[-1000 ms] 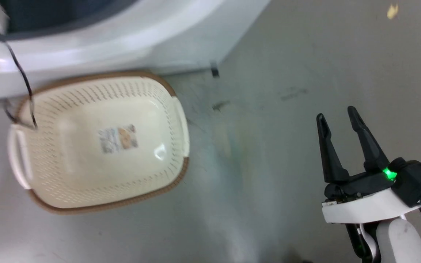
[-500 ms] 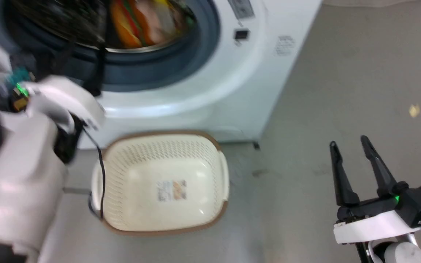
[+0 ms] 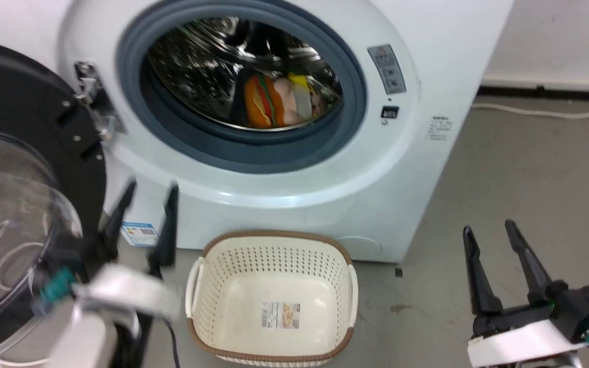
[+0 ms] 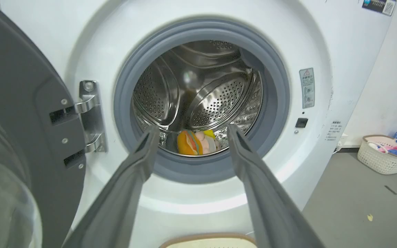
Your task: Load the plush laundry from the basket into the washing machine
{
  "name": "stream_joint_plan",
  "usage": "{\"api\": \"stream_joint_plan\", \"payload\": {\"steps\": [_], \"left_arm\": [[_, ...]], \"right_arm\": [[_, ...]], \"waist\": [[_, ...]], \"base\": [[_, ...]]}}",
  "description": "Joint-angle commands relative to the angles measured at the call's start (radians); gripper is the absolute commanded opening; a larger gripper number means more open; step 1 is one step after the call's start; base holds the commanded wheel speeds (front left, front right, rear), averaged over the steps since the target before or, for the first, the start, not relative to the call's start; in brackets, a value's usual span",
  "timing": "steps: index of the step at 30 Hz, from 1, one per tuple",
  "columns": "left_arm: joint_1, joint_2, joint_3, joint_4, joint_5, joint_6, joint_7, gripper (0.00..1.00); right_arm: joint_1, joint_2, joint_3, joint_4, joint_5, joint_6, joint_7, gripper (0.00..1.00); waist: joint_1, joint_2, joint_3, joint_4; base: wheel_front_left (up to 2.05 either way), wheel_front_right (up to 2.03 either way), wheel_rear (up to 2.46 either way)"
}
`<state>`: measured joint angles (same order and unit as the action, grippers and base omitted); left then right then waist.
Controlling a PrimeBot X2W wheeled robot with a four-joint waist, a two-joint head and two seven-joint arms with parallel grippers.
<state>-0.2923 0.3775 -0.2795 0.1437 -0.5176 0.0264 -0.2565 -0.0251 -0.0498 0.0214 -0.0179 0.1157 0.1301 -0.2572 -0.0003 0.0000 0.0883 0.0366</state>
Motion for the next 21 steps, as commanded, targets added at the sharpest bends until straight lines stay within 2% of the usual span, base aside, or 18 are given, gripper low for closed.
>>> {"api": "stream_joint_plan", "payload": {"steps": [1, 5, 11, 16, 19, 20, 21], "left_arm": [[0.072, -0.012, 0.002, -0.033, 0.033, 0.016, -0.005, 1.00], [0.181, -0.020, -0.019, -0.025, 0.069, 0.035, -0.005, 1.00], [0.242, -0.047, -0.036, -0.003, 0.104, 0.073, -0.005, 1.00], [0.258, -0.070, -0.027, -0.004, 0.120, 0.080, -0.005, 1.00], [0.266, -0.084, -0.021, 0.003, 0.127, 0.069, -0.005, 1.00], [0.252, -0.083, -0.024, 0.001, 0.122, 0.069, 0.000, 0.00], [0.252, -0.083, -0.024, 0.001, 0.122, 0.069, 0.000, 0.00]], "right_arm": [[0.027, 0.000, 0.002, 0.000, 0.007, 0.001, -0.005, 1.00], [0.061, 0.000, 0.005, 0.009, 0.016, 0.001, -0.005, 1.00], [0.095, 0.000, 0.009, 0.031, 0.000, 0.001, -0.005, 1.00], [0.108, 0.000, 0.015, 0.042, -0.002, 0.001, -0.005, 1.00], [0.110, 0.000, 0.021, 0.050, 0.000, 0.001, -0.005, 1.00], [0.100, 0.000, 0.019, 0.047, 0.005, 0.000, 0.000, 0.00], [0.100, 0.000, 0.019, 0.047, 0.005, 0.000, 0.000, 0.00]], "waist": [[0.0003, 0.0000, -0.027, 0.018], [0.0003, 0.0000, -0.047, 0.024], [0.0003, 0.0000, -0.064, 0.031], [0.0003, 0.0000, -0.068, 0.030], [0.0003, 0.0000, -0.066, 0.028], [0.0003, 0.0000, -0.066, 0.028], [0.0003, 0.0000, -0.066, 0.028]], "base": [[0.00, 0.00, 0.00], [0.00, 0.00, 0.00], [0.00, 0.00, 0.00], [0.00, 0.00, 0.00], [0.00, 0.00, 0.00], [0.00, 0.00, 0.00], [0.00, 0.00, 0.00]]}}
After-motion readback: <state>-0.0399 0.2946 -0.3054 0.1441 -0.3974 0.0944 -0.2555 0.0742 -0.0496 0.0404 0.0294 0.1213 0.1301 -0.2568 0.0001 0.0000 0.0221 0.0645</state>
